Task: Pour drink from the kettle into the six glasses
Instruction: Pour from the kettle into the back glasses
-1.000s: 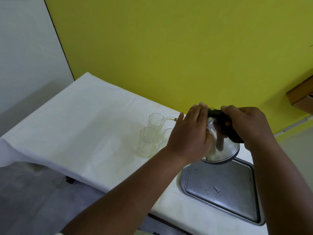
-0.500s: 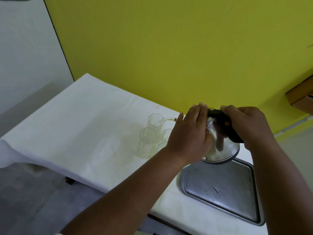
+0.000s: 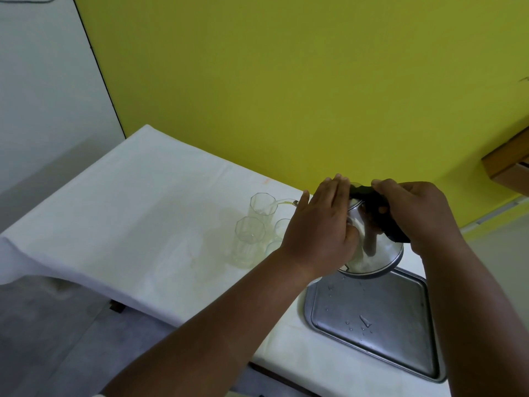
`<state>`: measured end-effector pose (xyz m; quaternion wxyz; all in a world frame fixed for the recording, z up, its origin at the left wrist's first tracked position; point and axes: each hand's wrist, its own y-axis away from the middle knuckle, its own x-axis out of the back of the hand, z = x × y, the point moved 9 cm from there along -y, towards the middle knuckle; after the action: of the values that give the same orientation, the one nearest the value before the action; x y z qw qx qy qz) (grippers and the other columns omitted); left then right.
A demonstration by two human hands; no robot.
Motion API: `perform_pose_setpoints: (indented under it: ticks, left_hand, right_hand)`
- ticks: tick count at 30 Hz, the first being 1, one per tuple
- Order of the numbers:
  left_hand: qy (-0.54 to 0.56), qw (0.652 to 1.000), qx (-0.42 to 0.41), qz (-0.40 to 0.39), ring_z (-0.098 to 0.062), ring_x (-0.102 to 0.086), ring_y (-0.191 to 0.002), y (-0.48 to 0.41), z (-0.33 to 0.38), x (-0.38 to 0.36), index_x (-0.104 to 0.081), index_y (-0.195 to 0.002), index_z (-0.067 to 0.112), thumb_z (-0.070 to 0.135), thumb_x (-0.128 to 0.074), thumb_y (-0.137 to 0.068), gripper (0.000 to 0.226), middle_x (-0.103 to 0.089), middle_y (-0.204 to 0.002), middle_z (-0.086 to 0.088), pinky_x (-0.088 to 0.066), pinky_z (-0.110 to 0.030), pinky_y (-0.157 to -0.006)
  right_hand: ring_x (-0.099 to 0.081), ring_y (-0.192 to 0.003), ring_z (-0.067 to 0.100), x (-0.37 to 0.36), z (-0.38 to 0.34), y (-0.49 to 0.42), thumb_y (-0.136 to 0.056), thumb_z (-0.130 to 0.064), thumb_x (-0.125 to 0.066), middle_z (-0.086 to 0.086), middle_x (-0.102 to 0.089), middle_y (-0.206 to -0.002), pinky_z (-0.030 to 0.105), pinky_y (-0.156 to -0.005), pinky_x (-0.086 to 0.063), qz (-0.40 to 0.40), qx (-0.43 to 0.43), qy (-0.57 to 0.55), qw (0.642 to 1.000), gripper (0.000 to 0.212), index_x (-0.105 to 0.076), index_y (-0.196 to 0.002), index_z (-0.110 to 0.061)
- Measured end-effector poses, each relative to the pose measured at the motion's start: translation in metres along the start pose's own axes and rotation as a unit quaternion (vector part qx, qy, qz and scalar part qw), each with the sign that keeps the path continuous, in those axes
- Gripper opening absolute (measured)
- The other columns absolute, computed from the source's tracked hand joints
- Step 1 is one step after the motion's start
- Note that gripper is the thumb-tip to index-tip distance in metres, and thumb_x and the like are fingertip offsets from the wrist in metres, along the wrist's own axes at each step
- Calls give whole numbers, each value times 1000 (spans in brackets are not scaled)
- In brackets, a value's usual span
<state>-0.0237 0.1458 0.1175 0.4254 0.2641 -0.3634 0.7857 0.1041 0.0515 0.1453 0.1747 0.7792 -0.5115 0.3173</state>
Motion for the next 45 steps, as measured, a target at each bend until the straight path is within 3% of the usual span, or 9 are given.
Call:
perform_pose_setpoints:
  ticks: [16,19,22,26,30,33,38,43,45]
  left_hand:
    - [-3,1000,0,-6,-27,-23,-146,-1,-1,-3,-24,-149,2,20,-46,-88,67,-28,-157,-14,-27,-53,-114]
    - [-4,1000,-3,-11,-27,-21,-147,-2,-1,-3,-23,-149,2,19,-46,-89,66,-27,-158,-13,-25,-54,-115]
    - [-8,1000,-10,-26,-27,-17,-149,-2,2,-6,-22,-150,3,19,-44,-90,65,-24,-159,-12,-21,-54,-117]
    - [-22,999,-17,-39,-25,-13,-150,-1,5,-11,-25,-149,5,20,-44,-90,63,-25,-159,-10,-19,-54,-118]
    - [-34,998,-34,-30,-24,-14,-150,-3,12,-9,-30,-147,6,19,-44,-88,62,-29,-158,-9,-22,-55,-115]
    - [-49,997,-60,-12,-24,-16,-149,-6,24,-2,-34,-145,6,20,-42,-86,62,-32,-156,-9,-22,-55,-115]
    - [-68,991,-112,16,-27,-22,-147,-5,53,3,-40,-141,4,25,-31,-82,63,-38,-153,-11,-22,-57,-114]
    - [-84,991,-106,13,-26,-20,-148,6,67,-6,-38,-143,6,27,-30,-81,66,-35,-155,-10,-20,-57,-115]
    - [-82,992,-96,-4,-25,-18,-149,15,66,-13,-35,-145,7,28,-28,-81,68,-32,-157,-10,-19,-57,-116]
  right_hand:
    - [-54,-50,30,-2,3,-2,-69,-58,-61,7,-59,-46,44,-60,-48,3,-5,-18,1000,57,-69,-64,-2]
    - [-48,-46,26,-2,12,0,-72,-55,-62,-6,-50,-33,37,-58,-42,16,-21,-47,999,47,-64,-52,-12]
    - [-37,-34,11,-7,25,9,-74,-52,-61,-9,-42,-30,27,-49,-31,22,-41,-94,995,45,-61,-39,-23]
    - [-34,-37,13,-16,45,20,-68,-53,-62,-7,-44,-40,27,-51,-27,30,-72,-186,979,42,-59,-41,-21]
    - [-32,-39,13,-23,54,31,-80,-43,-62,3,-47,-53,26,-53,-26,30,-95,-277,956,39,-61,-49,-20]
    - [-32,-36,8,-23,57,38,-95,-29,-57,-7,-47,-47,20,-44,-26,41,-104,-353,929,43,-53,-53,-21]
    - [-24,-37,9,-12,66,47,-100,-24,-49,-5,-43,-45,28,-46,-16,62,-112,-435,891,41,-37,-62,-17]
    - [-30,-33,6,14,73,60,-99,-19,-53,2,-43,-48,14,-36,-26,79,-91,-403,907,48,-53,-51,-23]
    - [-39,-31,4,19,76,64,-100,-19,-55,-5,-51,-43,11,-36,-30,67,-82,-362,926,56,-63,-45,-21]
